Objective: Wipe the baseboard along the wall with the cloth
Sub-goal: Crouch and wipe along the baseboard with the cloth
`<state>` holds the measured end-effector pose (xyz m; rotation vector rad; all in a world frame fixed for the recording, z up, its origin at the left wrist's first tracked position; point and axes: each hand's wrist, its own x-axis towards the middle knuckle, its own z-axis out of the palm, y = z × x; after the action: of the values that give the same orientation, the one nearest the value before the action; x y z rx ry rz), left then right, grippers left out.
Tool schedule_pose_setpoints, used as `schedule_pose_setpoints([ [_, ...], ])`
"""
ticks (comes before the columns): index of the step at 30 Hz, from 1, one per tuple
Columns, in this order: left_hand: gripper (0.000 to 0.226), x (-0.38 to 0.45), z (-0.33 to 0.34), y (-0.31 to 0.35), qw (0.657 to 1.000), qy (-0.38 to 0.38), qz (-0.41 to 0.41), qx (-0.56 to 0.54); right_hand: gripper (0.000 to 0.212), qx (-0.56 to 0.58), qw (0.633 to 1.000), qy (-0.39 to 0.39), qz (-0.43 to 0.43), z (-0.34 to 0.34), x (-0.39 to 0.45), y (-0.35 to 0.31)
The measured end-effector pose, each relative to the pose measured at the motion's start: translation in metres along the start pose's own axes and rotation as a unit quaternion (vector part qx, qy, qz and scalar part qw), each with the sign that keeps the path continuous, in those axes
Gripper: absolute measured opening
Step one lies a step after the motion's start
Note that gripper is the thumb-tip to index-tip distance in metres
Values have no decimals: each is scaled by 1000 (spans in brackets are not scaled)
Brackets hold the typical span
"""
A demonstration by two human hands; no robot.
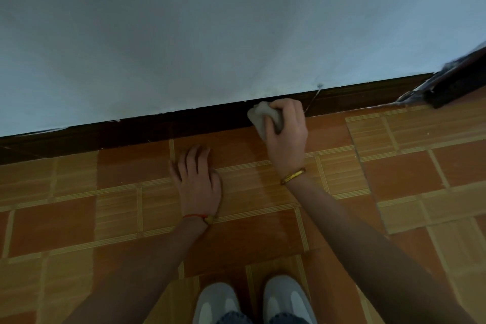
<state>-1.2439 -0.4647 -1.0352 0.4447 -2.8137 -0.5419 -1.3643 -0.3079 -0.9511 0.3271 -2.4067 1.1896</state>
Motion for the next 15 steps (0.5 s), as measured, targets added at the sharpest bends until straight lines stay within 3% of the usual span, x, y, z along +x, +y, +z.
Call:
schedule_pose_setpoints([
  [8, 54, 15, 18, 42, 998, -64, 24, -16, 20, -65, 976, 157, 136, -43, 27, 54],
  [11, 54, 14, 25, 46, 996, -91, 22, 0, 21, -57, 984, 123, 117, -36, 21, 43],
  [15, 55, 12, 28, 43, 995, -94, 29, 28, 22, -35, 999, 4, 13, -14, 3, 23],
])
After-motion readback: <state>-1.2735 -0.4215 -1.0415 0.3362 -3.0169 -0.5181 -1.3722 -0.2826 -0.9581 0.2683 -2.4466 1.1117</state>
